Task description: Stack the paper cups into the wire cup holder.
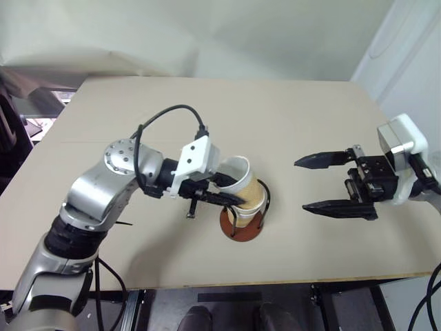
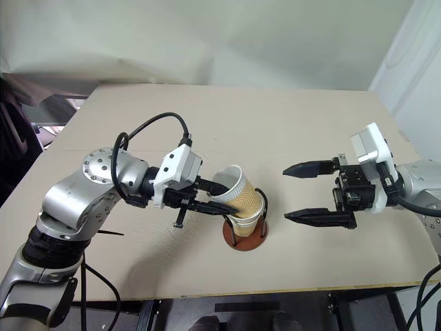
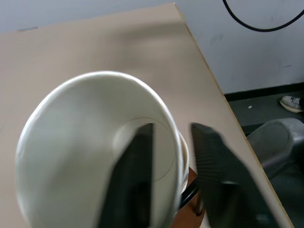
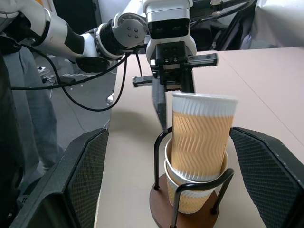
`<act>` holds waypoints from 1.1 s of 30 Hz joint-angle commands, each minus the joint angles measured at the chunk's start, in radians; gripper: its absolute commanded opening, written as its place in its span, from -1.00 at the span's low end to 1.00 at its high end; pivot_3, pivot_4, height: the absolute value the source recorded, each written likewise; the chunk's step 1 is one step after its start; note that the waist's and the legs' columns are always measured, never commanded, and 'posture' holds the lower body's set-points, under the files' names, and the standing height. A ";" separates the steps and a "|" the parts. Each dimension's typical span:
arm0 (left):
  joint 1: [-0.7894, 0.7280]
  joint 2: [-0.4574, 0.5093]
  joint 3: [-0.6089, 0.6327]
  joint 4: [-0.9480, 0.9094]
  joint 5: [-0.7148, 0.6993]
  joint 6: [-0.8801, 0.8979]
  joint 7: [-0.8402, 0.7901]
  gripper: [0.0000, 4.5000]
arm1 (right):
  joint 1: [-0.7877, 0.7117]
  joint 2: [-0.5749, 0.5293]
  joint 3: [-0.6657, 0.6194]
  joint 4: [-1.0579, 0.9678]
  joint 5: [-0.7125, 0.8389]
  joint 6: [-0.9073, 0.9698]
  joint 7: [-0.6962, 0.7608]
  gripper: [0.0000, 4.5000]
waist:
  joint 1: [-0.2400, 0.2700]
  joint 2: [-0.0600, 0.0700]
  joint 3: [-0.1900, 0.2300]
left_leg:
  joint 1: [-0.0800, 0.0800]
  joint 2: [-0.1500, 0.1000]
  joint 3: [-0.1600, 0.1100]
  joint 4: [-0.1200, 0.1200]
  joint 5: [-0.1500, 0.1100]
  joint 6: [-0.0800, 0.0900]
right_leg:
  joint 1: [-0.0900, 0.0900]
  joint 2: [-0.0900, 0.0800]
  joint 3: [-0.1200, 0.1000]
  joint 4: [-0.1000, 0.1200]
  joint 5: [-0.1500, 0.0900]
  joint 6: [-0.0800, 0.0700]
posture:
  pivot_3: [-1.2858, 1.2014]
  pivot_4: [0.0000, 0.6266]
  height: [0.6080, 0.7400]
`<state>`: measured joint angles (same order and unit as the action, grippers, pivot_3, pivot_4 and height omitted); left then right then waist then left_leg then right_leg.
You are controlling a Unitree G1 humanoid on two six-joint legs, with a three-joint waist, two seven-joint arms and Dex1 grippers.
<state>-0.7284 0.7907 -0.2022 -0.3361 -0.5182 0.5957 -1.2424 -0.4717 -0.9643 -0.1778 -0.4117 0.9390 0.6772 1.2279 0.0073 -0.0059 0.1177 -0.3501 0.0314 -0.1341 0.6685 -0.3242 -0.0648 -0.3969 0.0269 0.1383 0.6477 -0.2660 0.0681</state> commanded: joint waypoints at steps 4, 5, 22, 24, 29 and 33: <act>-0.031 -0.012 0.007 0.007 0.029 -0.028 0.003 0.72 | -0.001 -0.018 -0.039 -0.027 0.001 -0.011 0.000 0.84 | 0.002 0.000 0.000 | 0.000 0.000 0.000 0.000 0.000 0.000 | 0.000 0.000 0.000 0.000 0.000 0.000 | 0.03 -0.52 1.00; -0.032 -0.014 0.009 0.008 0.032 -0.030 0.005 0.89 | -0.002 -0.017 -0.038 -0.027 0.000 -0.012 -0.001 0.84 | 0.002 0.000 0.000 | 0.000 0.000 0.000 0.000 0.000 0.000 | 0.000 0.000 0.000 0.000 0.000 0.000 | 0.03 -0.52 1.00; -0.046 -0.090 0.048 -0.047 -0.103 0.028 0.009 0.99 | -0.021 0.005 -0.003 -0.001 -0.046 -0.026 0.005 0.84 | 0.005 0.000 0.000 | 0.000 0.000 0.001 0.003 0.000 0.000 | 0.001 0.000 0.000 0.000 0.000 0.001 | 0.03 -0.52 1.00; -0.046 -0.094 0.042 -0.047 -0.103 0.029 0.010 0.99 | -0.022 0.007 -0.003 0.000 -0.049 -0.026 0.005 0.84 | 0.005 0.000 0.000 | 0.000 0.000 0.001 0.003 0.000 0.000 | 0.001 0.000 0.000 0.000 0.000 0.001 | 0.03 -0.52 1.00; -0.068 -0.083 0.050 -0.009 -0.052 0.003 0.023 0.99 | -0.020 0.011 -0.004 -0.005 -0.055 -0.024 0.004 0.84 | 0.005 0.000 0.000 | 0.000 0.000 0.001 0.005 -0.001 0.001 | 0.001 0.000 0.000 0.001 0.001 0.002 | 0.03 -0.52 1.00; -0.101 0.014 0.164 0.110 -0.016 -0.030 0.020 0.99 | 0.004 -0.014 -0.012 0.001 -0.071 -0.029 0.031 0.84 | 0.005 0.000 0.000 | 0.000 0.000 0.000 0.006 -0.001 0.001 | 0.001 0.000 0.000 0.001 0.001 0.002 | 0.03 -0.52 1.00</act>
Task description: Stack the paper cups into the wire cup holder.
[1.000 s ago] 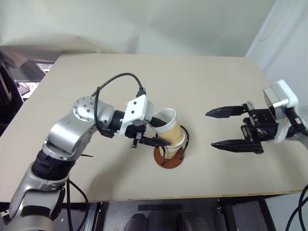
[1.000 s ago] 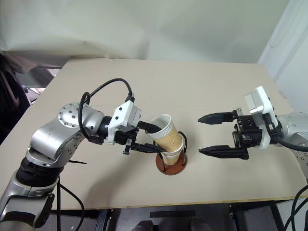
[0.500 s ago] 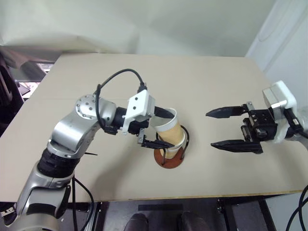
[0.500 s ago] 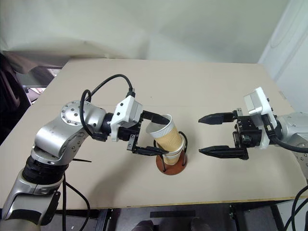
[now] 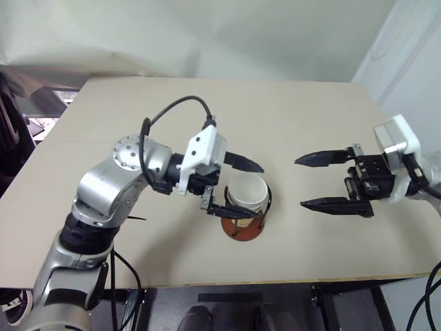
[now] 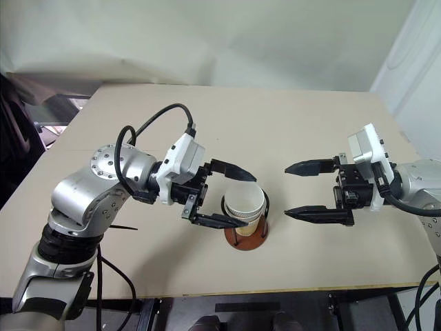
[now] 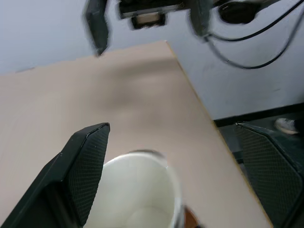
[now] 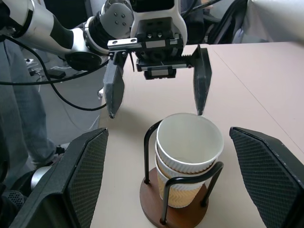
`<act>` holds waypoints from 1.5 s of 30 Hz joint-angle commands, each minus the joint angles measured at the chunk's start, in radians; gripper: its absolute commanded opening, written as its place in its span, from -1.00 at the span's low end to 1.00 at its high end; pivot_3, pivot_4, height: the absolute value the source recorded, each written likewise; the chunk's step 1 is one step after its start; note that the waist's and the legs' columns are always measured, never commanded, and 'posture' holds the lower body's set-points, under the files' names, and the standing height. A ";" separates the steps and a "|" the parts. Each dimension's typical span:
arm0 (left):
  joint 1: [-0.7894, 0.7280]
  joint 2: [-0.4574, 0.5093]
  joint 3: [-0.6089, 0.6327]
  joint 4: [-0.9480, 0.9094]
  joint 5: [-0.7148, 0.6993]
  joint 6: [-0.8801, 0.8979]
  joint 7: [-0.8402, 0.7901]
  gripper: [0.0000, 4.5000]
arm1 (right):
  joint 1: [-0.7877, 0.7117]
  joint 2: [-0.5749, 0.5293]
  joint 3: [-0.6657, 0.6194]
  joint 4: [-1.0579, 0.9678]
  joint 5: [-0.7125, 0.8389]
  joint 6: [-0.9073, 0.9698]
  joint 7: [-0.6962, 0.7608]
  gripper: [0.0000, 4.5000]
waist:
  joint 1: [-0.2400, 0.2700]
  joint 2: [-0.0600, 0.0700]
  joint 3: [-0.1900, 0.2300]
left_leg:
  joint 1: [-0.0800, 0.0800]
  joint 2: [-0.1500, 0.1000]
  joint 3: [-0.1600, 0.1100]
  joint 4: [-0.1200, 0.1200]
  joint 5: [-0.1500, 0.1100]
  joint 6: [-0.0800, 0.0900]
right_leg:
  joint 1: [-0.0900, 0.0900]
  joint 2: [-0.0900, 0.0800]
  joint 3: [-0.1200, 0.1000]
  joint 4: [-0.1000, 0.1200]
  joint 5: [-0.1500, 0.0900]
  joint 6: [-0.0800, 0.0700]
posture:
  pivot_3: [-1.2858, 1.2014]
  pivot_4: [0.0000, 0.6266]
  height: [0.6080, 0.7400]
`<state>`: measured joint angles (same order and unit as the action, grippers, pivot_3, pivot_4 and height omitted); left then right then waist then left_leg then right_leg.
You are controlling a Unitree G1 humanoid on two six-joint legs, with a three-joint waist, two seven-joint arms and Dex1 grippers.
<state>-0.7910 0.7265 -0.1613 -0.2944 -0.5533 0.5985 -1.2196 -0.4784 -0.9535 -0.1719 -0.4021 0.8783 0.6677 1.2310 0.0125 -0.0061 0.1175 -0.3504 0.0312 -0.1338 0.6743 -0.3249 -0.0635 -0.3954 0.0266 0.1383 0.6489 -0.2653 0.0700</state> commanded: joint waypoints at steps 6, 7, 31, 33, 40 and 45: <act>0.167 0.328 0.335 0.062 -0.036 -0.014 -0.121 0.99 | 0.043 -0.089 -0.011 0.073 -0.106 -0.083 0.112 0.84 | -0.011 0.001 -0.001 | 0.001 0.000 0.001 -0.007 0.000 0.000 | -0.001 0.000 0.001 -0.002 0.000 0.000 | 0.03 -0.52 1.00; 0.231 0.366 0.398 0.052 -0.045 0.002 -0.138 0.99 | 0.040 -0.097 -0.008 0.095 -0.122 -0.095 0.129 0.84 | -0.011 0.001 -0.001 | 0.001 0.001 0.000 -0.007 0.000 0.000 | -0.002 -0.001 0.001 -0.003 0.000 0.000 | 0.03 -0.52 1.00; 0.856 0.425 0.937 0.011 -0.069 0.077 -0.176 0.99 | 0.003 -0.192 -0.032 0.462 -0.260 -0.235 0.356 0.84 | -0.001 -0.004 -0.003 | 0.002 0.000 0.002 -0.006 -0.001 0.001 | -0.003 -0.002 0.000 0.006 -0.002 -0.007 | 0.03 -0.52 1.00; 0.854 0.420 0.925 0.012 -0.074 0.074 -0.168 0.99 | -0.006 -0.190 -0.025 0.470 -0.268 -0.236 0.359 0.84 | -0.001 -0.004 -0.003 | 0.003 0.000 0.002 -0.006 -0.001 0.001 | -0.003 -0.002 0.000 0.008 -0.003 -0.008 | 0.03 -0.52 1.00; 0.857 0.410 0.901 0.007 -0.075 0.068 -0.153 0.99 | -0.036 -0.183 -0.013 0.499 -0.294 -0.242 0.357 0.84 | -0.001 -0.004 -0.003 | 0.003 0.000 0.002 -0.006 -0.001 0.001 | -0.004 -0.001 0.000 0.011 -0.003 -0.010 | 0.03 -0.52 1.00; 0.857 0.408 0.890 0.003 -0.076 0.066 -0.140 0.99 | -0.051 -0.170 0.000 0.509 -0.307 -0.244 0.352 0.84 | -0.001 -0.004 -0.003 | 0.003 0.000 0.002 -0.006 -0.001 0.001 | -0.004 -0.001 0.000 0.011 -0.004 -0.010 | 0.03 -0.52 1.00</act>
<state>0.0664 1.1337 0.7237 -0.2688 -0.6149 0.6780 -1.3649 -0.5080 -1.1170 -0.1689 0.1101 0.5747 0.4350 1.5806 0.0110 -0.0100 0.1146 -0.3474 0.0310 -0.1313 0.6685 -0.3256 -0.0623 -0.3996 0.0258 0.1385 0.6601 -0.2689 0.0601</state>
